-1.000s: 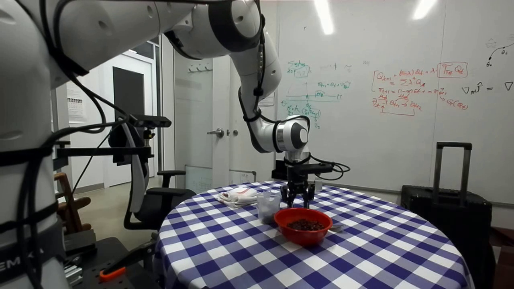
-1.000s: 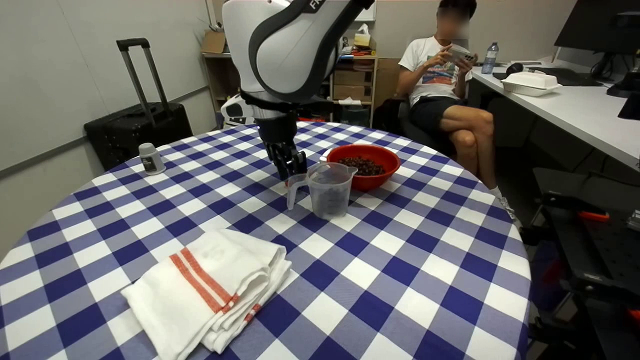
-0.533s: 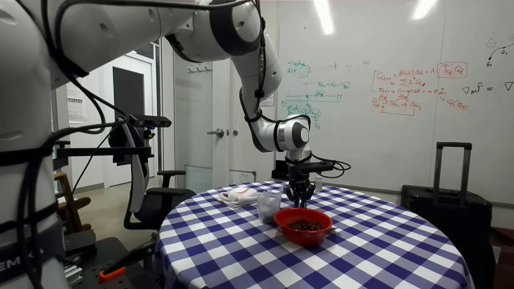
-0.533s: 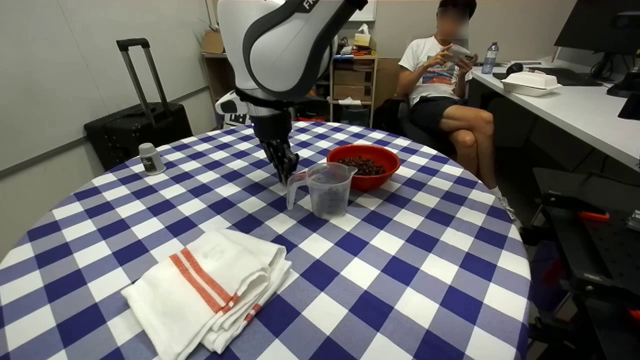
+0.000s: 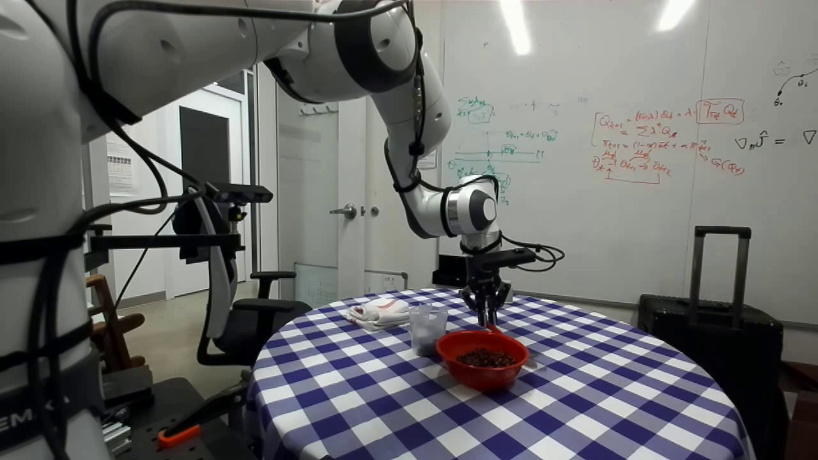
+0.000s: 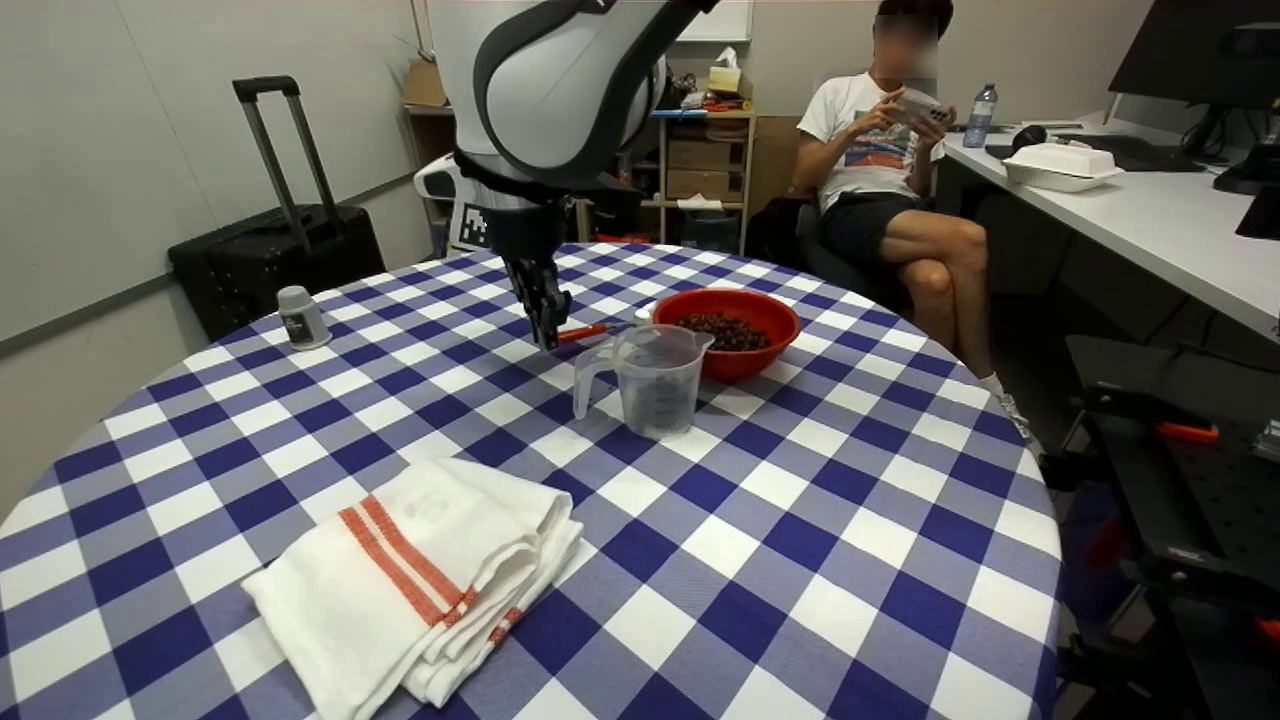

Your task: Scoop some of the contents in the bowl and put them in the jar

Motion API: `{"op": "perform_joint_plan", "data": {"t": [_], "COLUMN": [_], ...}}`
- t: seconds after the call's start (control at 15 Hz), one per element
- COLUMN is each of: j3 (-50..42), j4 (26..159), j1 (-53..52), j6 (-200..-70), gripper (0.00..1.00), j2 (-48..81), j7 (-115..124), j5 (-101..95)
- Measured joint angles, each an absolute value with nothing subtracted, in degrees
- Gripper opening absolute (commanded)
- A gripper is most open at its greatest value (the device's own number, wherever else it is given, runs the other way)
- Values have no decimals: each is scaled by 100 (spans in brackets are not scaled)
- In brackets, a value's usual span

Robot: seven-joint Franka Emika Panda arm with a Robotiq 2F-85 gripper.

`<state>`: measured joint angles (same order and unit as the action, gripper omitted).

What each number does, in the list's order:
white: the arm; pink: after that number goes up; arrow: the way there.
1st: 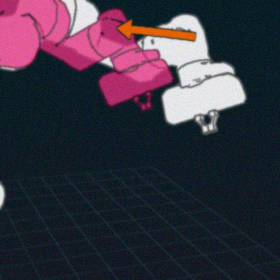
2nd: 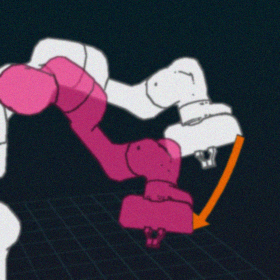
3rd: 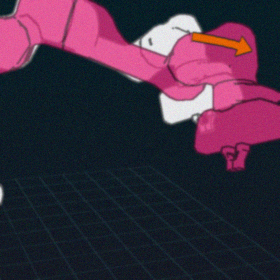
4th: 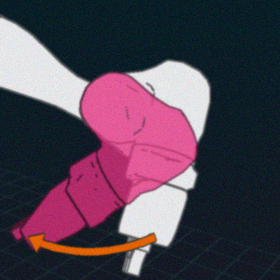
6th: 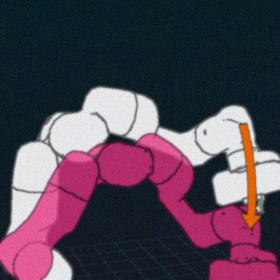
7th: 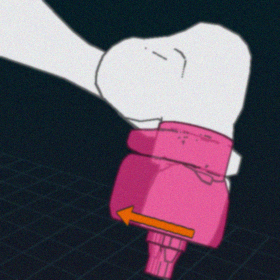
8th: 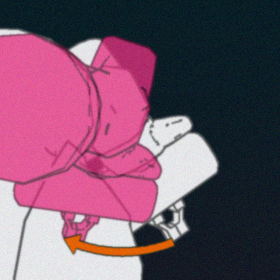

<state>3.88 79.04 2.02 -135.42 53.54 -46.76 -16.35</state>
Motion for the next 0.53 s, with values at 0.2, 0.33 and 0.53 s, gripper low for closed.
{"op": "perform_joint_plan", "data": {"t": [0.2,0.33,0.53], "j3": [358,356,397], "j4": [7619,7446,7270], "j1": [203,203,228], "j6": [-13779,-13940,-14010], "gripper": [5,5,5], "j2": [5331,5286,5182], "j7": [-4253,-3904,-3453], "j5": [-1618,-1566,-1318]}}
